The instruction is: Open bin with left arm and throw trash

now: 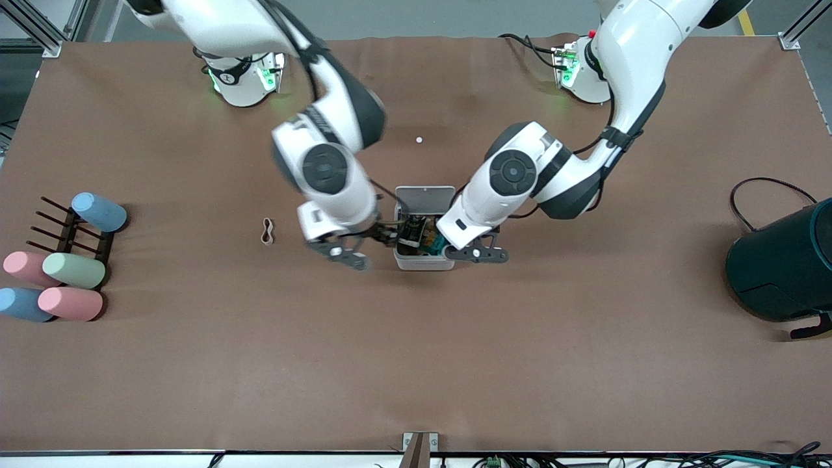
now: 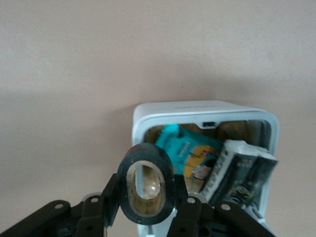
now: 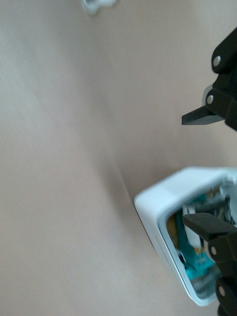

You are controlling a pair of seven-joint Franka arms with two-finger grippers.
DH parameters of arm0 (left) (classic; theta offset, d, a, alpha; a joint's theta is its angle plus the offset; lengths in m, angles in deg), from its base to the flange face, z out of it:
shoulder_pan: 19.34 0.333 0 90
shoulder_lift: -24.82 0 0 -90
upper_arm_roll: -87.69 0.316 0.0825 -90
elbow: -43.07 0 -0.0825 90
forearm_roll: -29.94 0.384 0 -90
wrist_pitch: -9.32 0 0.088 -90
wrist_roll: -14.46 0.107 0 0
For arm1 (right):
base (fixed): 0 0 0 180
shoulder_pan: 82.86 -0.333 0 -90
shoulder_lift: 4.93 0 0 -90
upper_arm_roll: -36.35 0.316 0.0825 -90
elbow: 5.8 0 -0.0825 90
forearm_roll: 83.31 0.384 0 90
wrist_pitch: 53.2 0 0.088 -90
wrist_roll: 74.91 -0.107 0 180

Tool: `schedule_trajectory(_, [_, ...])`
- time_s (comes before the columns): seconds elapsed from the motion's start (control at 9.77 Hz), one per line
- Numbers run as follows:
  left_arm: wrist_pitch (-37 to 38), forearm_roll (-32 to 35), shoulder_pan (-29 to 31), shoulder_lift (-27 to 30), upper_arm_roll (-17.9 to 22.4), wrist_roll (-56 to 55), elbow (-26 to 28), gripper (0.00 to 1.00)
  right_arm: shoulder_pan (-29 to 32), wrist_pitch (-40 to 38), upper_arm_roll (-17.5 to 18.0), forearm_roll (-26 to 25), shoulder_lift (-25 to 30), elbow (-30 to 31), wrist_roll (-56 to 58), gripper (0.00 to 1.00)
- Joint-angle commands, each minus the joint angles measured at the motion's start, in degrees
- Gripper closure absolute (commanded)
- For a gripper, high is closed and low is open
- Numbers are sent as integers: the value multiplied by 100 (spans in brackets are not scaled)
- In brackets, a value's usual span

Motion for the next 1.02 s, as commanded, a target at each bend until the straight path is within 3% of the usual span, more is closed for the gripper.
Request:
schedule_trajectory(0.0, [112,290,-143,-65,58,-332,-89,94,857,146,90,171,794,1373,1221,19])
schedule_trajectory(0.31, [50,1028,-213,-381,49,-771,-98,83,1361,1400,82,171,1245,3150,2508,19])
schedule_trajectory(0.51, [50,1065,-310,-435,58,-904,-185,82,1650,1981,64,162,1420,4143,3438,18])
schedule_trajectory(0.72, [50,1092,-319,-383,49,-896,-291,84,1783,2683,55,153,1403,4690,4214,13])
schedule_trajectory(0.92, [50,1092,-406,-409,49,-922,-291,84,1784,3090,55,92,1342,4991,4261,10])
